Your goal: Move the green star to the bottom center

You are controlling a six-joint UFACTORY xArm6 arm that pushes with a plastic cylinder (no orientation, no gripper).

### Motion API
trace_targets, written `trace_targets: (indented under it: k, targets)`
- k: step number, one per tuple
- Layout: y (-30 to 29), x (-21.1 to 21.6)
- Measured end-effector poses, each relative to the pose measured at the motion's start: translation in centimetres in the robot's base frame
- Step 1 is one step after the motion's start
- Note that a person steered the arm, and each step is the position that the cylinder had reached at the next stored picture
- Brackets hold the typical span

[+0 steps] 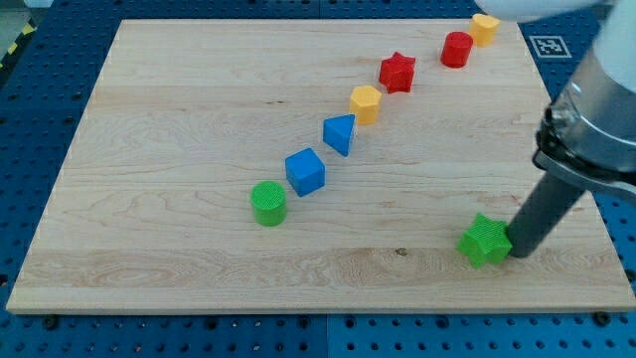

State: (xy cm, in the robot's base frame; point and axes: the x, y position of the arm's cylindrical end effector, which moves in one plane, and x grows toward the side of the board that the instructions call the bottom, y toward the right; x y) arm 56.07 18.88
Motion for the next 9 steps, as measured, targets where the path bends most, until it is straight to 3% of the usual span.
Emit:
trace_targets:
  k: [2,9]
  targets:
    - [-2.8,-1.8]
    - [-7.5,2.9]
